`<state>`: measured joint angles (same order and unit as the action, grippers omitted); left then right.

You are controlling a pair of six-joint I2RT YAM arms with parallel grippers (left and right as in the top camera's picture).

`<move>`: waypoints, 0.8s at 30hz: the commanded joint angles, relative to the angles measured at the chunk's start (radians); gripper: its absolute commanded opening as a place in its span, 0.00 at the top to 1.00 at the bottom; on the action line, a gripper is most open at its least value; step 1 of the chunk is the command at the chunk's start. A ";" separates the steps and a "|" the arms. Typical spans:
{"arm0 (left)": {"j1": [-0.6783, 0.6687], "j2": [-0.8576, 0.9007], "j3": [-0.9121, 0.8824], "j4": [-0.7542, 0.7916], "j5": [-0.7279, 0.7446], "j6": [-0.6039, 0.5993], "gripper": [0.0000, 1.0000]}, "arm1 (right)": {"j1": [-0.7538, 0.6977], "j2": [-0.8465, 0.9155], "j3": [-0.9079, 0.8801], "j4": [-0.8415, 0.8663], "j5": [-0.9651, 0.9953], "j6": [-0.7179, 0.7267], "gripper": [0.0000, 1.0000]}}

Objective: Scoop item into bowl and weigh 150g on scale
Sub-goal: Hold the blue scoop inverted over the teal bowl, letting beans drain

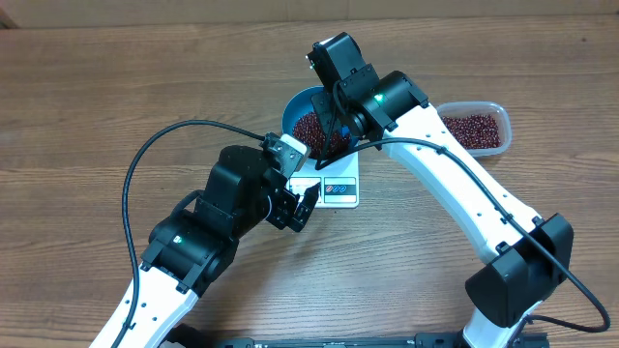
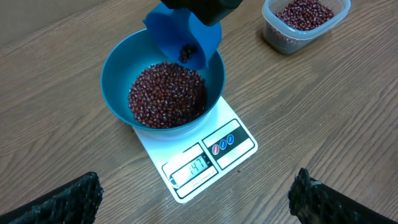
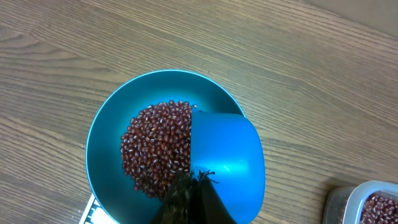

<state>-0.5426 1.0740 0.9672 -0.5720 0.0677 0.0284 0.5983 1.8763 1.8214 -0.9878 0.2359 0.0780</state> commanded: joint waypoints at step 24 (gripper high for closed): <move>0.002 0.004 -0.005 0.000 0.000 -0.006 0.00 | 0.013 -0.047 0.039 0.026 0.035 0.001 0.96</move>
<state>-0.5426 1.0740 0.9672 -0.5720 0.0677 0.0284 0.6048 1.8763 1.8214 -0.9627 0.2543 0.0780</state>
